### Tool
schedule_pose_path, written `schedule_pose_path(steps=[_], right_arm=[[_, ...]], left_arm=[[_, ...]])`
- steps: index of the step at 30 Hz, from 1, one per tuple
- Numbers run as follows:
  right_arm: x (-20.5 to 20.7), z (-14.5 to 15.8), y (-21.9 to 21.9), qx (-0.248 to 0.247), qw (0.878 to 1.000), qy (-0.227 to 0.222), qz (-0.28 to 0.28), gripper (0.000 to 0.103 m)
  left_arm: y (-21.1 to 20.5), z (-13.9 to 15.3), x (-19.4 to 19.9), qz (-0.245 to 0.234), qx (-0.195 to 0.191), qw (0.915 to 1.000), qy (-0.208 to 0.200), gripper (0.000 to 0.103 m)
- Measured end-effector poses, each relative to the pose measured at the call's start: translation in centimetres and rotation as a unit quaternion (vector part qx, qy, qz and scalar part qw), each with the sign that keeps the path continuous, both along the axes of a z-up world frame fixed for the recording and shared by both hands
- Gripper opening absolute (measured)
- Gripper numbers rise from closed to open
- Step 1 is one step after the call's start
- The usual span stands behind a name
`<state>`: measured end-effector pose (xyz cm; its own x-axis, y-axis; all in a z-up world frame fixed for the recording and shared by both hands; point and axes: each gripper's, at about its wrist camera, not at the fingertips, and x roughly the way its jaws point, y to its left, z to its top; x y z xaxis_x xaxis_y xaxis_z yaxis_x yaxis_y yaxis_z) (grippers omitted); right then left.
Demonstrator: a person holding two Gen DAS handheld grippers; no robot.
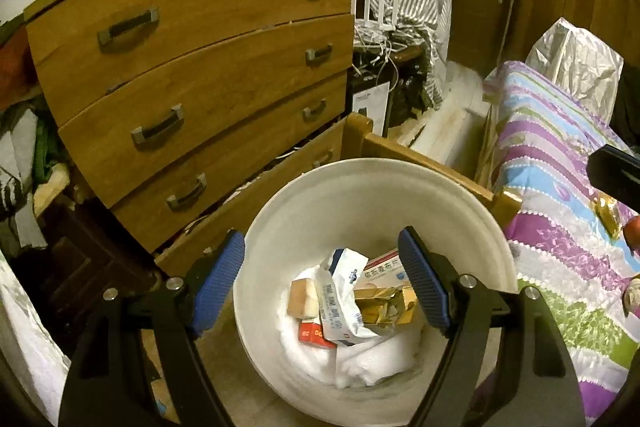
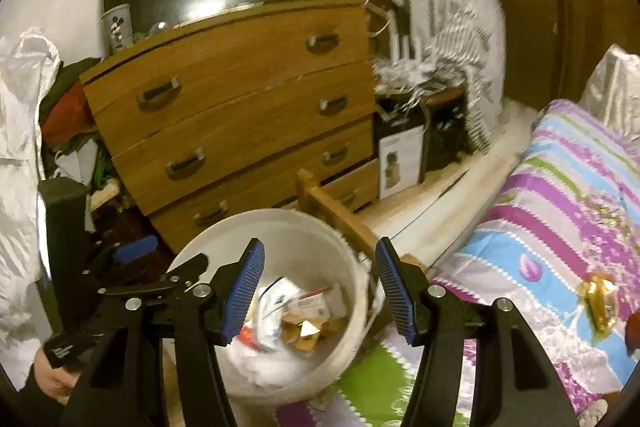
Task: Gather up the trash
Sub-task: 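Move both open tools back toward the bed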
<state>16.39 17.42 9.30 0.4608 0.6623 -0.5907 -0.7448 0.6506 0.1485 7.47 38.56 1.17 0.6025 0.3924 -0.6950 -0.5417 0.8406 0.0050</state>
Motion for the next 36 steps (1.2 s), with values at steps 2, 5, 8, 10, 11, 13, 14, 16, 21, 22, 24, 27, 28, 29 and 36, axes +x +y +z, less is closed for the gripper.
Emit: schedule_pose_path(steps=[2,5,8,10,11,13,14,16,21,22,24,27,28,29,36], right_arm=[[-0.7,0.3,-1.2,0.007,0.999,-0.026,-0.017,0.06],[-2.2,0.7,-3.7,0.015,0.995,-0.082,-0.053,0.065],[-3.5,0.6,-7.0,0.029,0.988,-0.125,-0.089,0.067],[-4.2,0.4,-9.5,0.037,0.982,-0.145,-0.114,0.067],[-4.5,0.3,-11.0,0.041,0.979,-0.156,-0.128,0.068],[-5.2,-0.1,-13.5,0.043,0.973,-0.172,-0.149,0.068],[-5.6,-0.5,-15.0,0.041,0.969,-0.18,-0.162,0.068],[-6.0,-1.1,-17.6,0.036,0.964,-0.19,-0.184,0.068],[-6.4,-3.6,-24.6,0.023,0.955,-0.181,-0.234,0.071],[-6.5,-4.4,-26.1,0.016,0.953,-0.177,-0.245,0.072],[-6.4,-5.8,-28.8,0.007,0.951,-0.164,-0.263,0.073],[-6.3,-8.5,-33.6,-0.005,0.948,-0.129,-0.29,0.073],[-6.2,-9.3,-34.9,-0.008,0.947,-0.119,-0.297,0.073],[-6.3,-9.9,-35.6,-0.01,0.947,-0.112,-0.302,0.073],[-4.1,-14.9,-44.1,-0.004,0.952,-0.023,-0.304,0.073]], left_arm=[[-0.9,0.5,-0.2,0.006,0.007,0.9999,-0.011,0.079],[-2.7,1.3,-0.7,0.011,0.019,0.9991,-0.035,0.082],[-5.7,2.3,-1.2,0.001,0.035,0.9976,-0.06,0.087],[-7.4,2.6,-1.4,-0.009,0.045,0.9965,-0.07,0.089],[-8.3,2.8,-1.4,-0.016,0.05,0.9958,-0.075,0.089],[-10.3,2.8,-1.4,-0.031,0.059,0.9944,-0.082,0.092],[-11.2,2.8,-1.3,-0.039,0.064,0.9937,-0.084,0.093],[-13.1,2.5,-0.9,-0.056,0.066,0.9928,-0.083,0.093],[-16.3,1.1,0.0,-0.09,0.049,0.9922,-0.071,0.093],[-17.5,0.6,0.4,-0.103,0.047,0.9914,-0.066,0.093],[-19.5,-0.1,0.7,-0.122,0.048,0.9896,-0.058,0.093],[-22.3,-1.1,1.1,-0.153,0.049,0.9859,-0.049,0.093],[-23.8,-1.6,1.3,-0.173,0.05,0.9826,-0.045,0.093],[-25.0,-2.0,1.5,-0.19,0.052,0.9795,-0.042,0.093],[-31.2,-4.9,2.4,-0.29,0.056,0.9553,-0.016,0.093]])
